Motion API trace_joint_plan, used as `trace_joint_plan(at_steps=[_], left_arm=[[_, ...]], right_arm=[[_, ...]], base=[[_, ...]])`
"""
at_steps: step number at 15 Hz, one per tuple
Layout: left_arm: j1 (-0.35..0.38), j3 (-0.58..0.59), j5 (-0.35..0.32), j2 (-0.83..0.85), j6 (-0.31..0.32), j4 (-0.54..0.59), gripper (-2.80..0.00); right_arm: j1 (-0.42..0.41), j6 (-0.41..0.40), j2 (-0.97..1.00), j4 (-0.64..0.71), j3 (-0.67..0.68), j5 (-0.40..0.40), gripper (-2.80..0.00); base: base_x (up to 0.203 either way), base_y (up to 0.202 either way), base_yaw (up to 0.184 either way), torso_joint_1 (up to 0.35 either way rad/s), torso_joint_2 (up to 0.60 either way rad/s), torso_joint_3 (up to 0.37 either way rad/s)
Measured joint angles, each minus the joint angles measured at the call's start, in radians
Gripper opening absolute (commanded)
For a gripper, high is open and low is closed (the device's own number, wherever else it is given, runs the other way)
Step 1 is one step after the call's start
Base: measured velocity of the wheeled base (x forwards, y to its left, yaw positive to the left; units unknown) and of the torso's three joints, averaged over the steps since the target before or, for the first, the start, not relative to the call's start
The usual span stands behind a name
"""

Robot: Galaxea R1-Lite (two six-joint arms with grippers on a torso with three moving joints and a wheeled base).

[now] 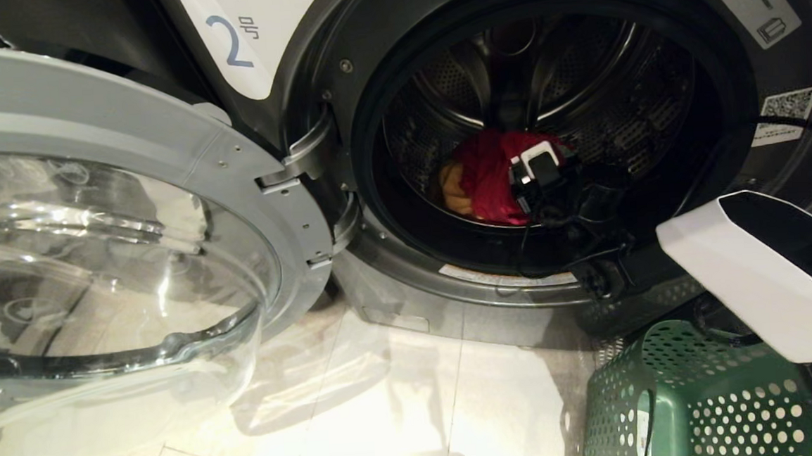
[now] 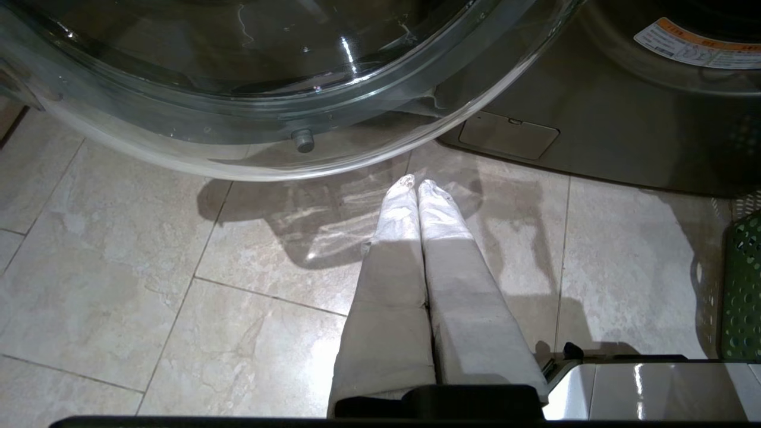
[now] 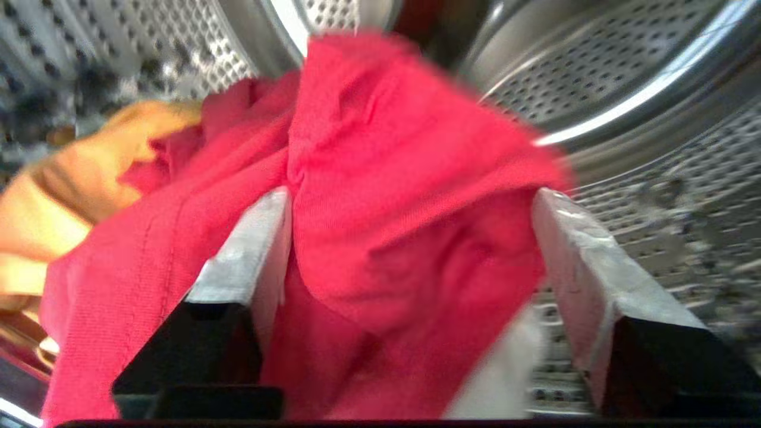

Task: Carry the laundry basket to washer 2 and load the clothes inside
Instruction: Place the clothes into the washing machine

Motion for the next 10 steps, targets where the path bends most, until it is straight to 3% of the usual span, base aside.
trace_joint_plan(at_steps=[3,10], left_arm=[[0.000,0.000,0.000,0.000,0.000,0.000,-2.80],[0.000,0.000,0.000,0.000,0.000,0.000,-2.80]], right_arm=[[0.021,0.028,-0.099,-0.001,0.127,-0.003,0.00],[0.091,0.105,-0.392,0.007,0.564,-0.008,0.00]], base=[[0.000,0.000,0.000,0.000,0.00,0.000],[0.000,0.000,0.000,0.000,0.00,0.000]])
